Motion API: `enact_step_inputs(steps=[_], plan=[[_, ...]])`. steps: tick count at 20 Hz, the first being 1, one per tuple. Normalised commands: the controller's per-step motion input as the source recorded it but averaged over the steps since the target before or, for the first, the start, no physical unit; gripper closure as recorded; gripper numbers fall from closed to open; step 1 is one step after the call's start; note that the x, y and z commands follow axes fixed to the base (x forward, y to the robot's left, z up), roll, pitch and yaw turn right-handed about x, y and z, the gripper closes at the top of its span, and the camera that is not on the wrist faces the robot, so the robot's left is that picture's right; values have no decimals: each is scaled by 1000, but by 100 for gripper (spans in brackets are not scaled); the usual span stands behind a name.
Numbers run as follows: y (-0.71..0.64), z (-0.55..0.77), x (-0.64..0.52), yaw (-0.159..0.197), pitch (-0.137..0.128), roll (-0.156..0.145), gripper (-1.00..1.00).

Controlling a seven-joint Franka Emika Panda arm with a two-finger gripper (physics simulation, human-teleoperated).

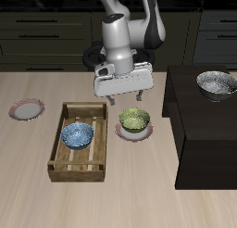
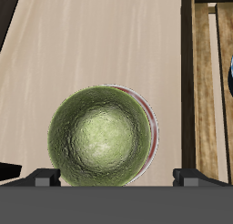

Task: Place the green bowl onto the plate that is in the table center and place the black bowl onto the plate that is next to the blue bowl

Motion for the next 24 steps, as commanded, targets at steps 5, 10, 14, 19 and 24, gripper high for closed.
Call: enact_step_inputs(steps=[5, 10, 14, 19, 24], plan=[[-44, 331, -107, -27, -11, -80, -100], [16, 560, -205, -12, -49, -83, -100], [45, 418, -100, -13, -30, -38, -100], [1, 289, -128, 19, -24, -50, -100], [24, 329, -150, 10, -26, -13, -100]])
